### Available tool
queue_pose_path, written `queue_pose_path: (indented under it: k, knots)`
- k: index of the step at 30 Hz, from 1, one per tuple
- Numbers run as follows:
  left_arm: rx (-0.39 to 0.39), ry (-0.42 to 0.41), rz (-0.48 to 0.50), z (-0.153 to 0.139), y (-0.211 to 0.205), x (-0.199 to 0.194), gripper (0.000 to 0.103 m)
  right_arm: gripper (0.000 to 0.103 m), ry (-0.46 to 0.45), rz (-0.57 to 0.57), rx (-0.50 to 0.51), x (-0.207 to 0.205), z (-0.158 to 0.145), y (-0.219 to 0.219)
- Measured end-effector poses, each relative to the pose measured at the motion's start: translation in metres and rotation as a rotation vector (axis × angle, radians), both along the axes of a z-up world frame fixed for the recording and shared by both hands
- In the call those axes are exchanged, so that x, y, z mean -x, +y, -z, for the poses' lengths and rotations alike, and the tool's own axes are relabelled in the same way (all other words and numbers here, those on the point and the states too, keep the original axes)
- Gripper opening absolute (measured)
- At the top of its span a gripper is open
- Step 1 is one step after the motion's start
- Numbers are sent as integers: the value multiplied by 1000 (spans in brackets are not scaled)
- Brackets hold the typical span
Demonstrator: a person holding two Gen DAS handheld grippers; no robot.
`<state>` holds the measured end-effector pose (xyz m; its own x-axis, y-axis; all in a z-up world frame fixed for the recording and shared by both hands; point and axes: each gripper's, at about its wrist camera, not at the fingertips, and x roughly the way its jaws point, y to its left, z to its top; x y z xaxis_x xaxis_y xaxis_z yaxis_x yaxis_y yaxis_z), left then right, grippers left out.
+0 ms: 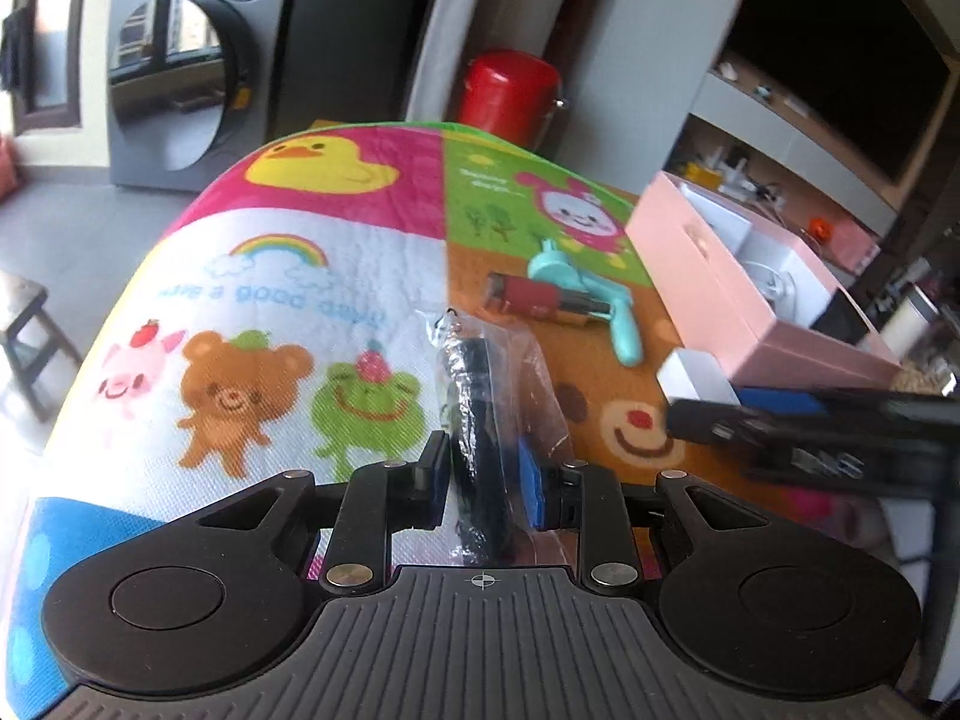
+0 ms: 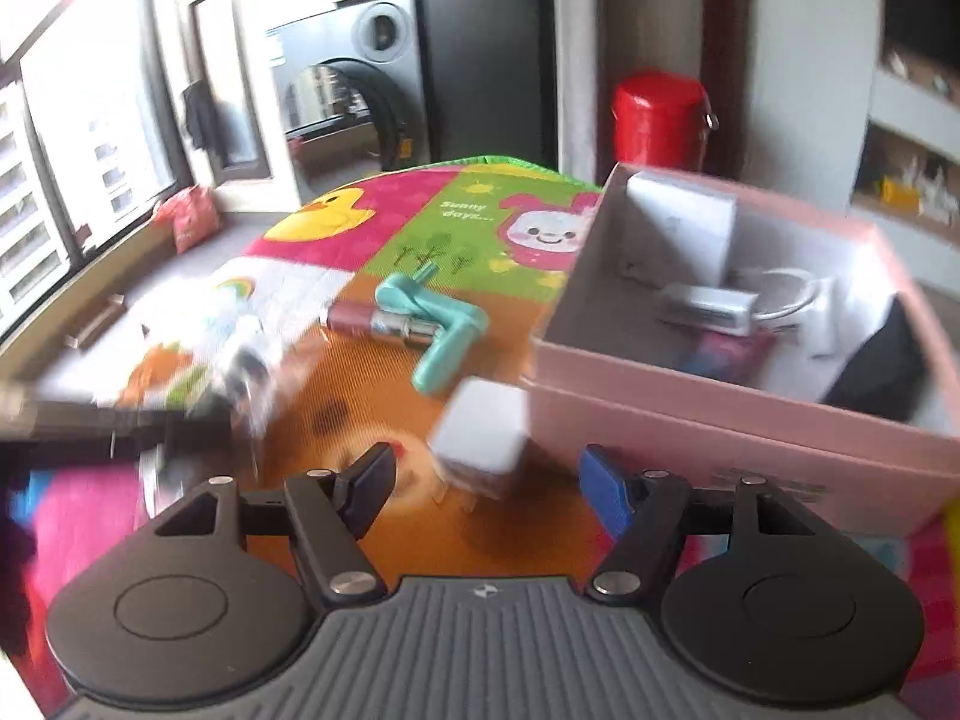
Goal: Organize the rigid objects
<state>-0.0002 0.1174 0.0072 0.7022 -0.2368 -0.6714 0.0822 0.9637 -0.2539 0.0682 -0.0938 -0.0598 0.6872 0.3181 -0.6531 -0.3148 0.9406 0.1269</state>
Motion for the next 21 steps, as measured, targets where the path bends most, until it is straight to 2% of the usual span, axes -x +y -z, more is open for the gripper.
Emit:
queue_pose_path:
  k: [1,2,3,5,7,9,12,16,19,21]
  knots:
    - [0,0,4,1,-1,1,28,57,14,9,-5,-2,2,5]
    - [5,-1,4,0,1,2,28,40,16,19,10,-3,4,10]
    - [12,-7,-1,-1,2,4,28,34,2,14,37,-1,5,14]
    - [21,-34,-20,-5,6,7,27,33,-18,-14,77,7,6,15]
    - [36,-72,-35,-13,8,5,27,33,-12,-51,76,17,6,8]
    - [43,-90,-13,-20,7,-3,27,33,-18,-85,92,33,6,-4]
    - [59,-106,58,-29,-2,-29,27,33,-37,-116,120,54,8,-26]
    - [132,-101,51,-30,-5,-79,27,33,-67,-61,150,73,10,-62]
    - [151,-55,23,-17,-3,-115,27,35,-70,3,126,78,13,-88]
    - [207,23,55,-5,-2,-127,26,44,-73,50,89,80,17,-104]
